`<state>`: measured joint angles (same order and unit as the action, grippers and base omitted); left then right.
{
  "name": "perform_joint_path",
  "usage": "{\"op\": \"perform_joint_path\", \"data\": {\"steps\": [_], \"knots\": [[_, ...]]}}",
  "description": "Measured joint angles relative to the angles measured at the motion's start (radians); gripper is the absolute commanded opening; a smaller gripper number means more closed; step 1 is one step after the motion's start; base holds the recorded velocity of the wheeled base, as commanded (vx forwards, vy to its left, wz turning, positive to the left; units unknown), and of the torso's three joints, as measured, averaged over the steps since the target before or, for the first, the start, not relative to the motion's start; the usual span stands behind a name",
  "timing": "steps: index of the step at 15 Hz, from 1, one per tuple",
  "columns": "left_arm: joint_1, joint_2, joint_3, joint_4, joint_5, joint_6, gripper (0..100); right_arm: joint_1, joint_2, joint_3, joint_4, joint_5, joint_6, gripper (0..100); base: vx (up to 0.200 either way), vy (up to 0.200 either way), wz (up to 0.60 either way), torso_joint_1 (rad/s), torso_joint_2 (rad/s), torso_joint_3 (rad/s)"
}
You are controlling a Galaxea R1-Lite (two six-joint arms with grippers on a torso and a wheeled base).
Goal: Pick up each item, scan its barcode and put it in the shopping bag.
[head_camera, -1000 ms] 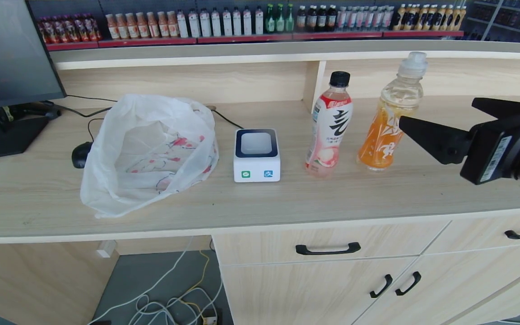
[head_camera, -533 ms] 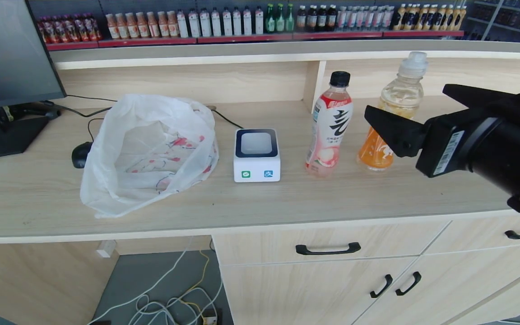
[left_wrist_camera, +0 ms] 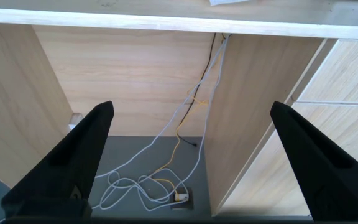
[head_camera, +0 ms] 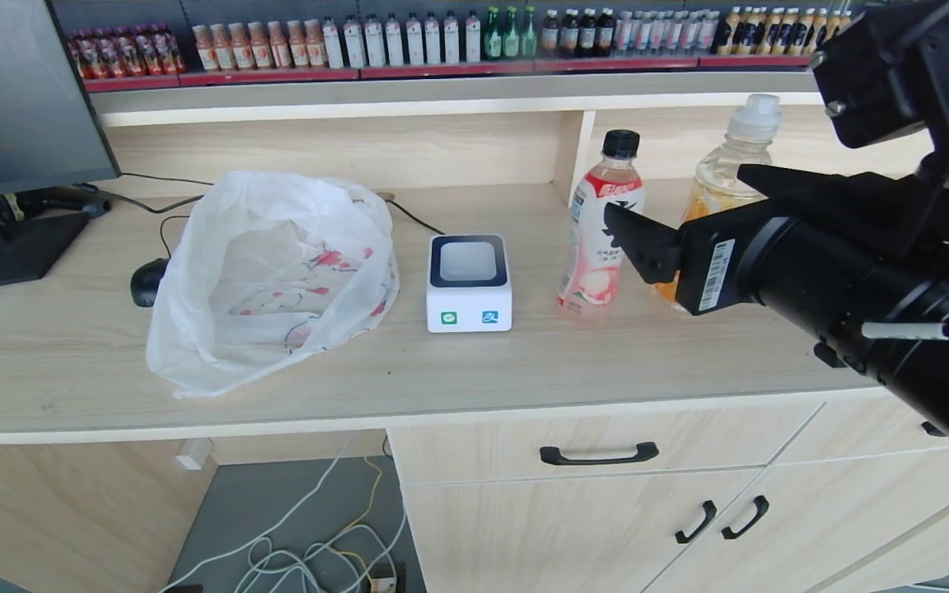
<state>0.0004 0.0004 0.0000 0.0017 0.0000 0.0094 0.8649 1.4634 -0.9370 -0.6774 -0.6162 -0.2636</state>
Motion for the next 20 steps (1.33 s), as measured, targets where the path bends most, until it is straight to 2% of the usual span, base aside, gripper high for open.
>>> {"op": "perform_joint_path", "data": {"steps": [4, 7, 10, 20], "knots": [[0.0, 0.0, 0.0, 0.0, 0.0, 0.0, 100, -0.022, 0.037, -0.01, 0.0, 0.03, 0.032, 100, 0.0, 0.0, 0.0, 0.0, 0.0, 0.0], [0.0, 0.0, 0.0, 0.0, 0.0, 0.0, 100, -0.061, 0.058, -0.012, -0.003, 0.11, 0.033, 100, 0.0, 0.0, 0.0, 0.0, 0.0, 0.0], [0.0, 0.0, 0.0, 0.0, 0.0, 0.0, 100, -0.108, 0.087, -0.016, -0.074, 0.165, 0.032, 100, 0.0, 0.0, 0.0, 0.0, 0.0, 0.0], [0.0, 0.0, 0.0, 0.0, 0.0, 0.0, 100, -0.126, 0.221, -0.063, -0.221, 0.171, 0.029, 100, 0.0, 0.0, 0.0, 0.0, 0.0, 0.0]]}}
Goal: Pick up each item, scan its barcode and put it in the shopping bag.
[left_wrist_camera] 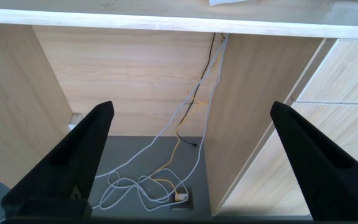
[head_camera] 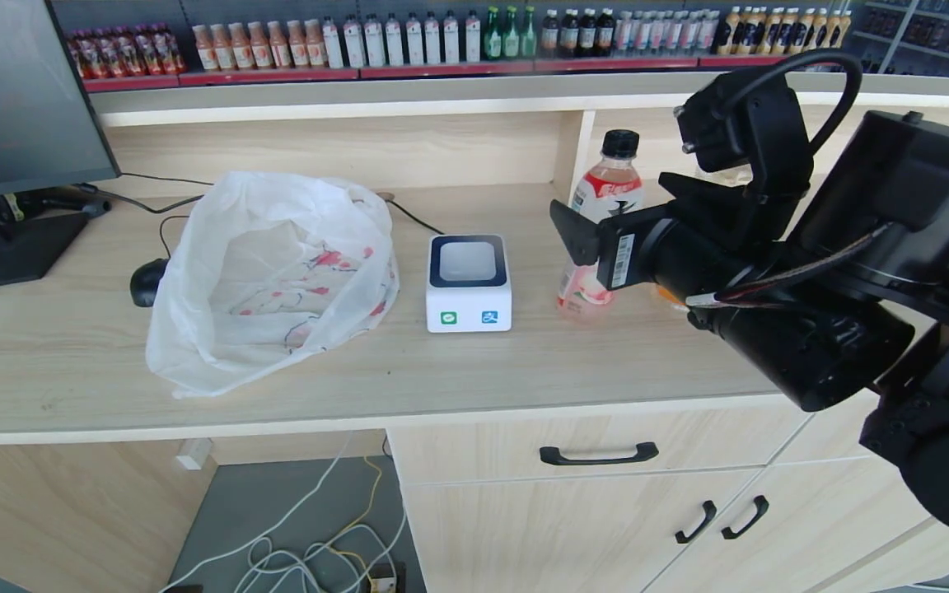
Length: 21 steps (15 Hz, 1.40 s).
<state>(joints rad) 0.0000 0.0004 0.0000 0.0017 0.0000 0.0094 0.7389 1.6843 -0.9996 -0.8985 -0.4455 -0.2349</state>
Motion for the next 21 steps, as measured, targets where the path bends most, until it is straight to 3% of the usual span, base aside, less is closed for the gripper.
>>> {"op": "perform_joint_path", "data": {"steps": [6, 21], "knots": [[0.0, 0.0, 0.0, 0.0, 0.0, 0.0, 100, -0.015, 0.078, -0.067, -0.035, -0.063, 0.0, 100, 0.0, 0.0, 0.0, 0.0, 0.0, 0.0], [0.0, 0.0, 0.0, 0.0, 0.0, 0.0, 100, -0.094, 0.213, -0.064, -0.231, -0.069, -0.001, 100, 0.0, 0.0, 0.0, 0.0, 0.0, 0.0]]}}
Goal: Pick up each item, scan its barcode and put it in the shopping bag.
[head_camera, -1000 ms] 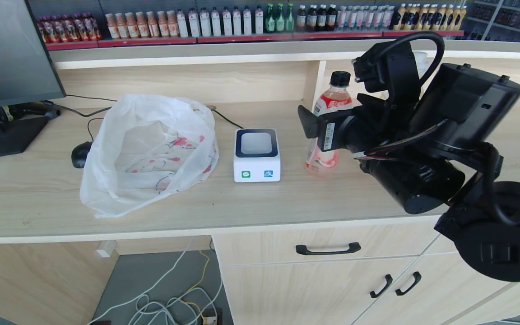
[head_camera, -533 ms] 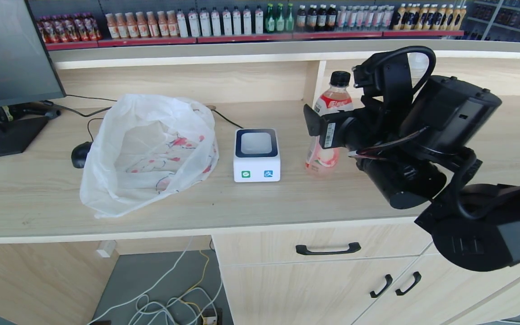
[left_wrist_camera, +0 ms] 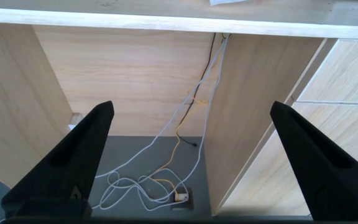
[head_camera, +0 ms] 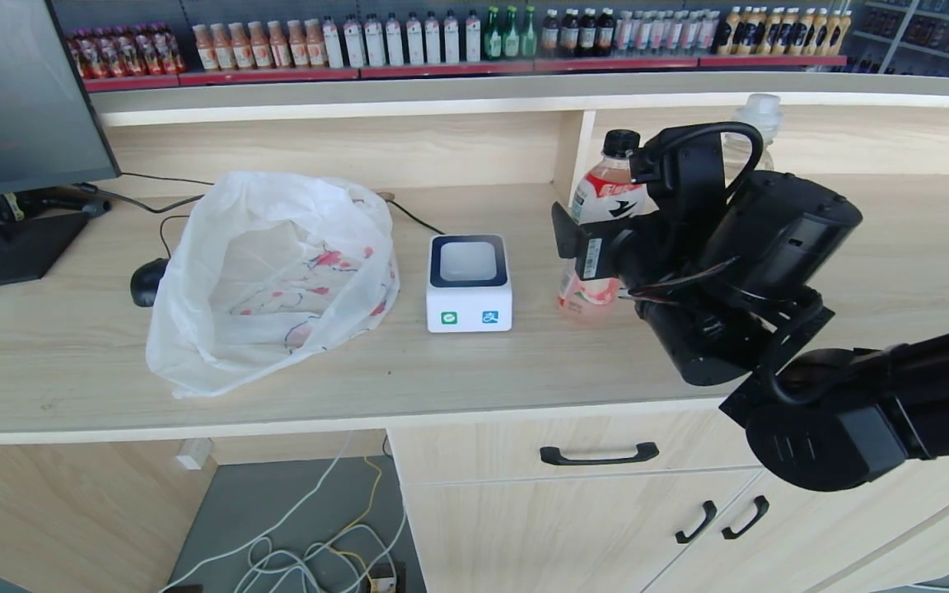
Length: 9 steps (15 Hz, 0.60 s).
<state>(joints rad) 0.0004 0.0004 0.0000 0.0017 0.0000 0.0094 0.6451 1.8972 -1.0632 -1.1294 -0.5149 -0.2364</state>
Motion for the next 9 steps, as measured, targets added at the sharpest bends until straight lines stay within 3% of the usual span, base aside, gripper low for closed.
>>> {"op": "perform_joint_path", "data": {"steps": [9], "knots": [[0.0, 0.0, 0.0, 0.0, 0.0, 0.0, 100, -0.014, 0.067, 0.052, -0.068, 0.007, 0.01, 100, 0.0, 0.0, 0.0, 0.0, 0.0, 0.0]]}}
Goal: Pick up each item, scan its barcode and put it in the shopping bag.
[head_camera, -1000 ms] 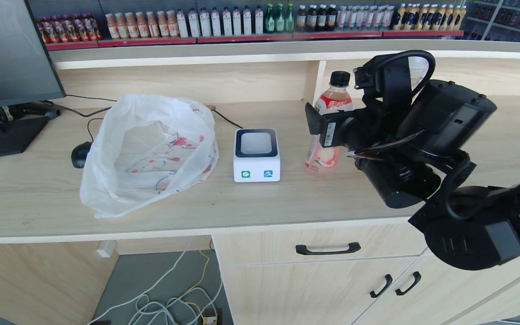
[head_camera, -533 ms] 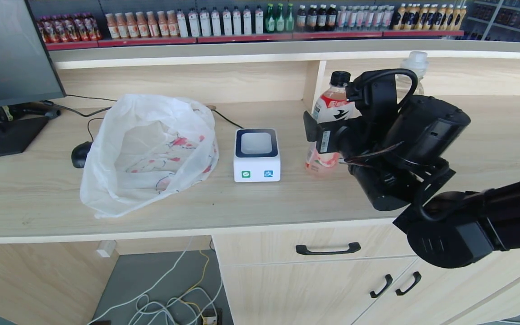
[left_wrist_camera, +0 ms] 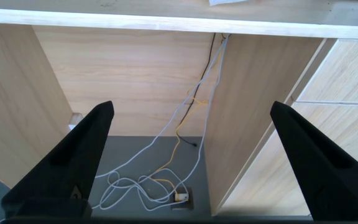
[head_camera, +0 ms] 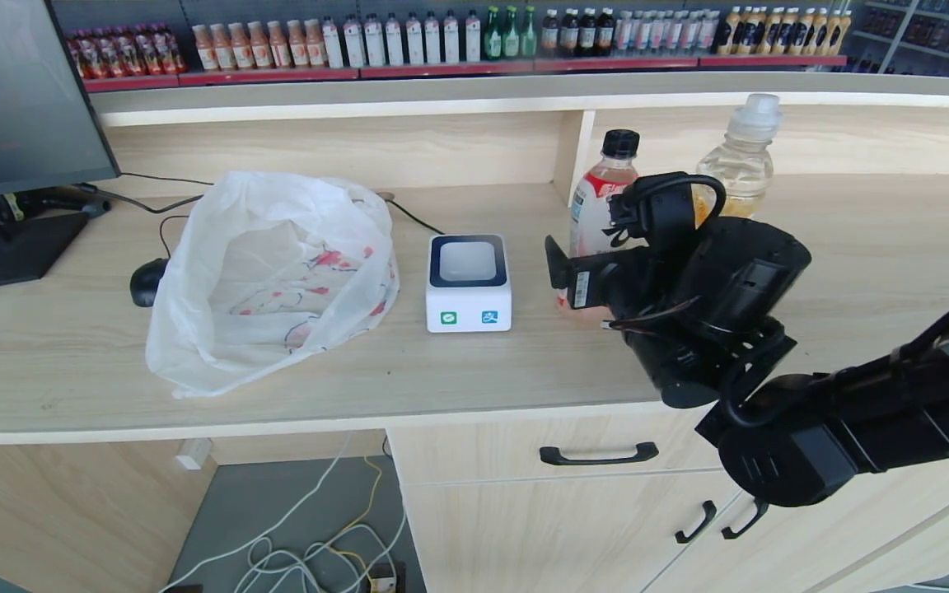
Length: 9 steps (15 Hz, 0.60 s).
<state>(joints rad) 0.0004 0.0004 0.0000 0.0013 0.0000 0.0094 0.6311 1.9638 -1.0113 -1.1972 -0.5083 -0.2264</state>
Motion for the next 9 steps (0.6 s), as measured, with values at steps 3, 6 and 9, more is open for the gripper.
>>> {"op": "perform_joint_path", "data": {"steps": [3, 6, 9], "knots": [[0.0, 0.0, 0.0, 0.0, 0.0, 0.0, 100, -0.007, 0.014, 0.003, -0.014, 0.004, 0.0, 100, 0.0, 0.0, 0.0, 0.0, 0.0, 0.0], [0.0, 0.0, 0.0, 0.0, 0.0, 0.0, 100, -0.013, 0.026, 0.004, -0.015, 0.005, -0.001, 100, 0.0, 0.0, 0.0, 0.0, 0.0, 0.0], [0.0, 0.0, 0.0, 0.0, 0.0, 0.0, 100, -0.038, 0.033, 0.001, -0.015, 0.008, -0.001, 100, 0.0, 0.0, 0.0, 0.0, 0.0, 0.0]]}}
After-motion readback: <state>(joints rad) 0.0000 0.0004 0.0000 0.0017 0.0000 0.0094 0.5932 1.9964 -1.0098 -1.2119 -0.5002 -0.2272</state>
